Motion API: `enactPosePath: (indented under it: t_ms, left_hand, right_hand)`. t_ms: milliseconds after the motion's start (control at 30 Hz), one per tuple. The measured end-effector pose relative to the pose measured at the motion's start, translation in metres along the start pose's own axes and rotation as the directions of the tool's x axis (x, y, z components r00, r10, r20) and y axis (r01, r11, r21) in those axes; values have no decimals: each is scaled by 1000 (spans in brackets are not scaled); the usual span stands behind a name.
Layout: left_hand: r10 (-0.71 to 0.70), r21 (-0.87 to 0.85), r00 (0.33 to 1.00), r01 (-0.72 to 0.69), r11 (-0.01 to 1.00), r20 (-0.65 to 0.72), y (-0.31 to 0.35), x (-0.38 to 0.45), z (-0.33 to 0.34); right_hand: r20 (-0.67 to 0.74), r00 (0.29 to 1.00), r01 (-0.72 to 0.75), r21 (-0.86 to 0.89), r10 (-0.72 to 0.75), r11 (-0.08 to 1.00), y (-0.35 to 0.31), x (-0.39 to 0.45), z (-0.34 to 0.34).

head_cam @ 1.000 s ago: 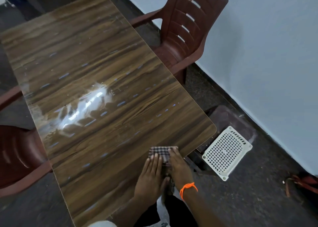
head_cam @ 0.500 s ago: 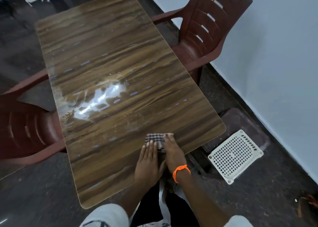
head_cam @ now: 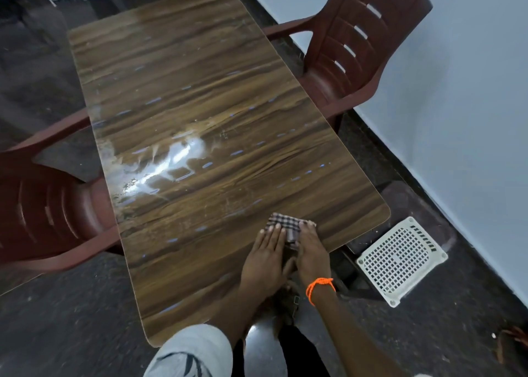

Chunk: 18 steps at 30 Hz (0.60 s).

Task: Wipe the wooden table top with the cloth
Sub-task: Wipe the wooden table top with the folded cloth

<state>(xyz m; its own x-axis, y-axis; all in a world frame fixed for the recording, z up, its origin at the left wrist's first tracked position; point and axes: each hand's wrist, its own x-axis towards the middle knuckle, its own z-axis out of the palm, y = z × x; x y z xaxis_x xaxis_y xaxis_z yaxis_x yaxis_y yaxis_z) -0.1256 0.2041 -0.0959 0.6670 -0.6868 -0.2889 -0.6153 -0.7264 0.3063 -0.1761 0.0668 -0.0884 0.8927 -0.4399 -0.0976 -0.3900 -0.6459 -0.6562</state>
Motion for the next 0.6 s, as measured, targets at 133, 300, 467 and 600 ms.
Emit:
enactPosePath:
  t_ms: [133,300,467,600]
  left_hand:
    - [-57,32,998,57,998,-1,-43,-24,-8]
    - [-11,-65,1000,12,998,15,-70,-98,2]
    - [76,-61,994,-72,996,82,-52,-104,13]
    - [95,-21,993,-94,995,66,-50,-68,-2]
  right_hand:
    - [51,994,96,-32,-94,995,-38,-5,37]
    - [118,982,153,-60,-145,986,-54,-64,63]
    - [14,998,-52,-52,53,997,-37,-99,52]
    - [-47,990,-131,-28,130,991,-49,-68,47]
